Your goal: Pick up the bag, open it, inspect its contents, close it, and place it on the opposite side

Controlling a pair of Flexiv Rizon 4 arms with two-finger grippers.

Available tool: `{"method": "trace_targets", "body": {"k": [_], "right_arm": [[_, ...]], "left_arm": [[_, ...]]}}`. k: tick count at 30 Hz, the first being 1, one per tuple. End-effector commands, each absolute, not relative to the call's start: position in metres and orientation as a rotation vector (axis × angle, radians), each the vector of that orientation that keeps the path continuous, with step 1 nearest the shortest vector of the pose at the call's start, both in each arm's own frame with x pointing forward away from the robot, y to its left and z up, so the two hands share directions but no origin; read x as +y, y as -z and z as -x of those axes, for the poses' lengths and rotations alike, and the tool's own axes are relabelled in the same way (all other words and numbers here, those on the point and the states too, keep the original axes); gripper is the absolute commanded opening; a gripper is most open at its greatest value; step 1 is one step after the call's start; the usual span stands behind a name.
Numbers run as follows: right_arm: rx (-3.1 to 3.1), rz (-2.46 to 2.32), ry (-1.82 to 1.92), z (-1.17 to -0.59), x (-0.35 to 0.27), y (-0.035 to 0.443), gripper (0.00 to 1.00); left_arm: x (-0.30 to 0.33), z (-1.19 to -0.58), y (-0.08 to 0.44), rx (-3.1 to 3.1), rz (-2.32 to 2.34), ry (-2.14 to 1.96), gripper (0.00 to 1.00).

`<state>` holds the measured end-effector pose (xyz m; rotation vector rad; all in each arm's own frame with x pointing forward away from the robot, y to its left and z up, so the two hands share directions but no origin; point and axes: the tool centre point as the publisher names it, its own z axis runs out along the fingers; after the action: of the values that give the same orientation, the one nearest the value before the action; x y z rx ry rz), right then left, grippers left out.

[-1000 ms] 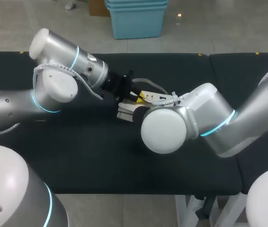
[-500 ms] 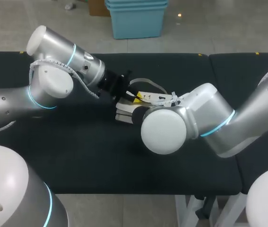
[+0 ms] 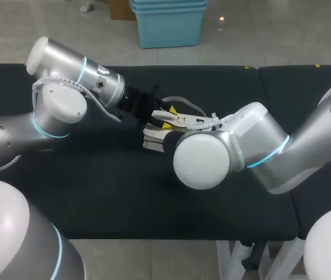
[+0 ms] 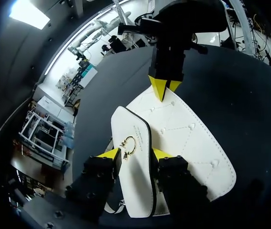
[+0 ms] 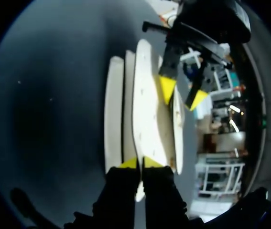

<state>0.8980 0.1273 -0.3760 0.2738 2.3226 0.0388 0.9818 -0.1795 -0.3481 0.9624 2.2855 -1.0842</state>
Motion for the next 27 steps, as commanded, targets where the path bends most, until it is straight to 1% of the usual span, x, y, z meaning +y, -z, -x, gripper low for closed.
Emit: {"method": "trace_targets", "body": {"k": [1, 3, 4, 5, 7, 8, 9, 10, 19, 27], "right_arm": [[2.321, -0.273, -0.04, -0.898, 0.127, 0.378, 0.0], [2.321, -0.273, -0.04, -0.898, 0.127, 0.378, 0.0], [2.321, -0.273, -0.04, -0.898, 0.127, 0.378, 0.0], [2.321, -0.273, -0.04, -0.898, 0.127, 0.378, 0.0], [2.321, -0.273, -0.04, -0.898, 0.127, 0.378, 0.0], [2.321, -0.273, -0.04, -0.898, 0.127, 0.378, 0.0], [2.321, -0.273, -0.04, -0.898, 0.127, 0.378, 0.0], [2.321, -0.273, -0.04, -0.898, 0.127, 0.378, 0.0], [2.321, -0.273, -0.04, -0.898, 0.127, 0.378, 0.0], [2.321, -0.273, -0.04, -0.898, 0.127, 0.378, 0.0]], "left_arm": [[-0.178, -0.978, 0.347, 2.248, -0.957, 1.115, 0.27], [-0.18, -0.977, 0.346, 2.235, -0.975, 1.127, 0.12], [-0.182, -0.976, 0.346, 2.232, -0.988, 1.133, 0.09], [-0.183, -0.975, 0.347, 2.229, -1.005, 1.136, 0.08], [-0.186, -0.973, 0.348, 2.229, -1.031, 1.13, 0.1], [-0.186, -0.972, 0.348, 2.226, -1.044, 1.13, 0.07], [-0.187, -0.971, 0.348, 2.225, -1.059, 1.129, 0.02], [-0.187, -0.971, 0.349, 2.228, -1.069, 1.118, 0.0], [-0.182, -0.97, 0.36, 2.296, -1.118, 1.054, 0.0], [-0.184, -0.972, 0.361, 2.289, -1.073, 1.121, 0.0]]}}
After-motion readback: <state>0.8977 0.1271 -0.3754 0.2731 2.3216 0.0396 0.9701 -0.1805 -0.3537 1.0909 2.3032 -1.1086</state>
